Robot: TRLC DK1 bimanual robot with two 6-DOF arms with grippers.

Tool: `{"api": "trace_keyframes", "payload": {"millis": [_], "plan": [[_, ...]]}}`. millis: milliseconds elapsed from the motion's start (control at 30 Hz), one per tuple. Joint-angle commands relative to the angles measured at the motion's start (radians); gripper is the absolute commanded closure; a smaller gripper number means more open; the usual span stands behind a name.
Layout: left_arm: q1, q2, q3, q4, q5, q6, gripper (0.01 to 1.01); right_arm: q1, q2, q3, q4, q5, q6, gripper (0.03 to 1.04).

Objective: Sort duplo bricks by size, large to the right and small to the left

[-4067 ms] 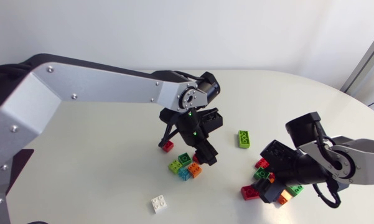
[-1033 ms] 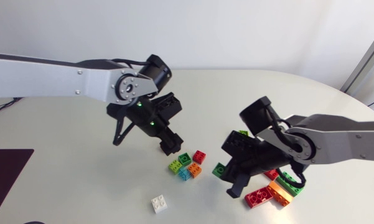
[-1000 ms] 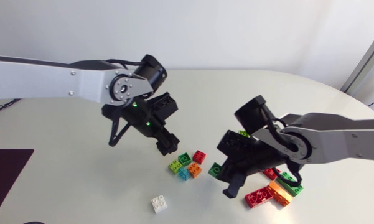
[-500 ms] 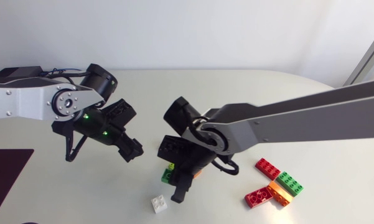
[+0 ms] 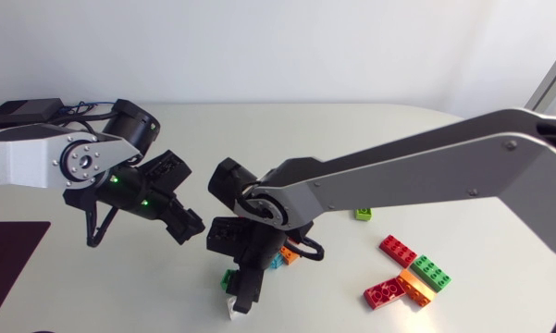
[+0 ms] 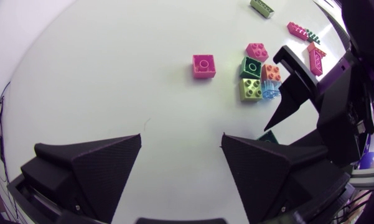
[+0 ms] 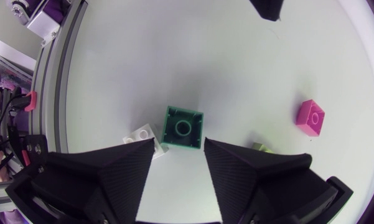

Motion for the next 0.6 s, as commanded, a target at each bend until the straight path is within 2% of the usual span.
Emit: {"api": "trace_keyframes", "payload": {"millis": [0, 167, 367, 567], "plan": [[-0.023, 0.029, -0.014, 0.028, 0.005, 0.010, 0.111, -0.008, 0.003, -0.012, -0.014, -0.004, -0.017, 0.11], [-0.097, 0.098, 0.049, 0.048, 0.011, -0.012, 0.111, -0.060, -0.155, -0.130, 0.026, -0.016, -0.011, 0.08], [-0.211, 0.197, 0.167, 0.046, 0.018, -0.059, 0.113, -0.220, -0.408, -0.297, 0.053, -0.015, -0.001, 0.08], [-0.287, 0.332, 0.247, 0.039, 0.019, -0.086, 0.120, -0.333, -0.552, -0.464, 0.073, -0.016, -0.015, 0.08]]}}
